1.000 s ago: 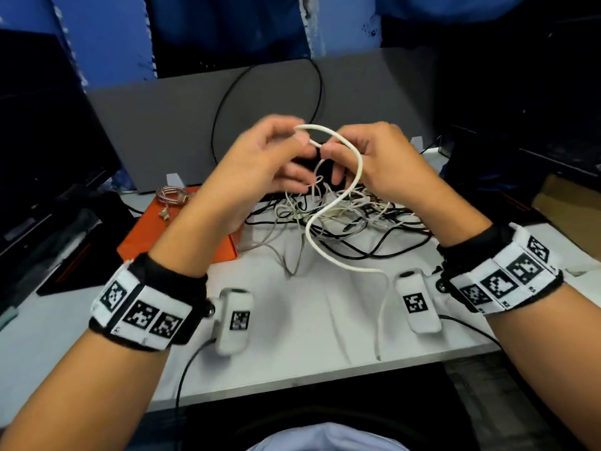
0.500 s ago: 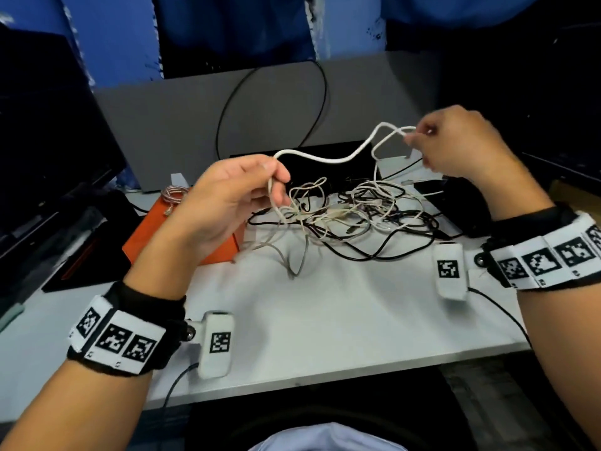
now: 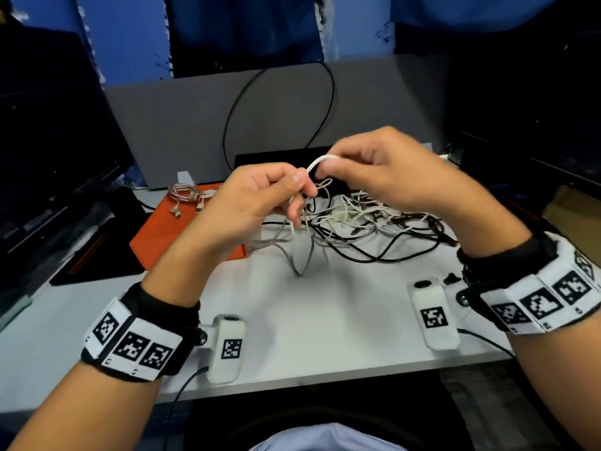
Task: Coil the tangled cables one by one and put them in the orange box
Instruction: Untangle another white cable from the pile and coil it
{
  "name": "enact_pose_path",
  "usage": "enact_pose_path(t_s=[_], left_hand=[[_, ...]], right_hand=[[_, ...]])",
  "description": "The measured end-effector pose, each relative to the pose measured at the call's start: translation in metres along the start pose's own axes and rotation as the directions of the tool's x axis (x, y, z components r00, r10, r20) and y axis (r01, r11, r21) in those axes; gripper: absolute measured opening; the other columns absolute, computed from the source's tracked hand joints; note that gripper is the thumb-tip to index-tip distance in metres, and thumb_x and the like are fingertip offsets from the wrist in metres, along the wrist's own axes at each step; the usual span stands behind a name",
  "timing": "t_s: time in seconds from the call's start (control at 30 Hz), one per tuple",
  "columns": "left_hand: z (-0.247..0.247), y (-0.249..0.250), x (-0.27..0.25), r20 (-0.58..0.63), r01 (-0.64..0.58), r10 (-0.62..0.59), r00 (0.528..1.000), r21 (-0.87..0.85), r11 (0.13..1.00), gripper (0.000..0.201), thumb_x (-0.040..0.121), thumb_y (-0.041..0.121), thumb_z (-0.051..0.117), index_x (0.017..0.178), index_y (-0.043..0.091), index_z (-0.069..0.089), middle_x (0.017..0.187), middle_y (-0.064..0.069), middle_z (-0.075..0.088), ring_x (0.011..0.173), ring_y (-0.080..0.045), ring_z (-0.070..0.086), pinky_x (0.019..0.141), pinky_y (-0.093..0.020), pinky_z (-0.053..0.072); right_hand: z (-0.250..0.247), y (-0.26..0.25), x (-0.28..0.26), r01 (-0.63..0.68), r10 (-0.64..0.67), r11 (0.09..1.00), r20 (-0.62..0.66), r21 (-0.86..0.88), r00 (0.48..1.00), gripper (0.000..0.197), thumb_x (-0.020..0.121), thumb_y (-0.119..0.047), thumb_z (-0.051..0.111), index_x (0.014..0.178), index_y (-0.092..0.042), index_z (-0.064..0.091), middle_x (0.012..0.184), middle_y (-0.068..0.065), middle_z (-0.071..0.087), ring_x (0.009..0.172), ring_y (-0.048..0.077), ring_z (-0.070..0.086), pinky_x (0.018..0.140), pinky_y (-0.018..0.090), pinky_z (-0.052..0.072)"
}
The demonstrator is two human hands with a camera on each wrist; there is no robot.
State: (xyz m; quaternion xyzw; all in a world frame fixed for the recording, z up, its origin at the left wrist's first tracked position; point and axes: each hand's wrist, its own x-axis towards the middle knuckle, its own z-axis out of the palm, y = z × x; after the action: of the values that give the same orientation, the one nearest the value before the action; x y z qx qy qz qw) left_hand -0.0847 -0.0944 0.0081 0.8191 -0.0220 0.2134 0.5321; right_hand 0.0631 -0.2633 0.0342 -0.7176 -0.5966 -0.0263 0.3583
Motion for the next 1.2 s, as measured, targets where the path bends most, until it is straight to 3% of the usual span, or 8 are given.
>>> enact_pose_path(t_s=[0.2, 0.4, 0.5, 0.6, 0.77, 0.9, 1.03, 1.2], left_hand=[[-0.007, 0.000, -0.002, 0.055, 0.032, -0.029, 0.998, -0.061, 0.998, 0.026, 0.102, 0.028, 0.051, 0.093, 0.013, 0.070, 0.063, 0.004, 0.043, 0.055, -0.013, 0.044, 0.074, -0.044, 0.041], [0.003, 0.000, -0.002, 0.067, 0.005, -0.002, 0.998, -0.040, 0.999, 0.030, 0.109, 0.019, 0.040, 0.095, 0.009, 0.064, 0.064, 0.000, 0.055, 0.063, -0.018, 0.053, 0.071, -0.028, 0.047], [0.008, 0.000, -0.002, 0.071, 0.012, -0.002, 0.997, -0.139, 0.990, 0.029, 0.111, 0.019, 0.033, 0.101, 0.006, 0.058, 0.071, -0.006, 0.068, 0.068, -0.022, 0.060, 0.073, -0.028, 0.051], [0.007, 0.001, -0.003, 0.115, 0.028, -0.005, 0.993, -0.198, 0.980, 0.027, 0.110, 0.019, 0.032, 0.108, 0.005, 0.055, 0.082, -0.012, 0.073, 0.076, -0.027, 0.065, 0.080, -0.034, 0.053], [0.002, 0.004, -0.004, 0.111, 0.002, 0.045, 0.993, -0.391, 0.920, 0.023, 0.109, 0.017, 0.032, 0.105, 0.009, 0.053, 0.089, -0.006, 0.074, 0.082, -0.021, 0.068, 0.084, -0.033, 0.053], [-0.005, 0.004, 0.000, -0.085, -0.091, 0.052, 0.995, -0.559, 0.824, 0.031, 0.111, 0.016, 0.029, 0.124, 0.009, 0.056, 0.113, -0.001, 0.077, 0.108, -0.017, 0.071, 0.093, -0.032, 0.053], [-0.011, -0.001, 0.002, -0.184, -0.157, 0.090, 0.979, -0.394, 0.906, 0.035, 0.113, 0.017, 0.027, 0.137, 0.009, 0.051, 0.133, -0.002, 0.069, 0.132, -0.022, 0.059, 0.109, -0.038, 0.043], [-0.004, -0.005, 0.003, -0.105, -0.176, 0.186, 0.977, 0.104, 0.979, 0.031, 0.111, 0.013, 0.038, 0.132, 0.001, 0.057, 0.118, -0.008, 0.074, 0.115, -0.014, 0.069, 0.105, -0.029, 0.048]], right_hand=[[-0.024, 0.035, 0.008, -0.179, 0.165, 0.983, -0.541, 0.027, 0.825, 0.028, 0.101, -0.043, 0.054, 0.098, -0.026, 0.076, 0.067, -0.003, 0.059, 0.069, 0.016, 0.056, 0.071, 0.041, 0.050], [-0.009, 0.021, 0.002, -0.151, 0.083, 0.933, -0.212, -0.327, 0.974, 0.050, 0.106, -0.039, 0.052, 0.154, -0.031, 0.044, 0.138, 0.002, 0.061, 0.130, 0.024, 0.053, 0.115, 0.049, 0.038], [0.004, -0.004, 0.000, 0.007, -0.020, 0.988, -0.087, -0.153, 0.996, 0.029, 0.107, -0.032, 0.052, 0.134, -0.034, 0.065, 0.104, -0.009, 0.075, 0.097, 0.004, 0.067, 0.091, 0.028, 0.051], [0.007, -0.007, -0.003, 0.046, -0.051, 0.996, -0.061, -0.078, 0.997, 0.022, 0.107, -0.030, 0.052, 0.112, -0.032, 0.073, 0.069, -0.004, 0.066, 0.066, 0.011, 0.062, 0.068, 0.034, 0.051], [0.019, 0.000, 0.002, 0.015, -0.015, 1.000, 0.011, 0.027, 1.000, 0.025, 0.111, -0.035, 0.043, 0.120, -0.043, 0.065, 0.065, 0.002, 0.060, 0.049, 0.010, 0.057, 0.056, 0.036, 0.055], [0.035, -0.001, 0.002, -0.026, 0.064, 0.987, 0.240, -0.156, 0.969, 0.029, 0.112, -0.035, 0.039, 0.084, -0.031, 0.048, 0.069, -0.002, 0.061, 0.057, 0.007, 0.057, 0.061, 0.034, 0.050], [0.043, -0.008, -0.004, 0.077, 0.023, 0.964, 0.369, -0.255, 0.929, 0.035, 0.110, -0.038, 0.042, 0.087, -0.013, 0.050, 0.070, 0.002, 0.055, 0.066, 0.020, 0.049, 0.075, 0.051, 0.048], [0.020, -0.024, -0.007, 0.072, -0.050, 0.990, 0.172, -0.122, 0.984, 0.027, 0.104, -0.037, 0.057, 0.088, -0.021, 0.071, 0.061, -0.016, 0.058, 0.057, 0.007, 0.050, 0.055, 0.020, 0.038]])
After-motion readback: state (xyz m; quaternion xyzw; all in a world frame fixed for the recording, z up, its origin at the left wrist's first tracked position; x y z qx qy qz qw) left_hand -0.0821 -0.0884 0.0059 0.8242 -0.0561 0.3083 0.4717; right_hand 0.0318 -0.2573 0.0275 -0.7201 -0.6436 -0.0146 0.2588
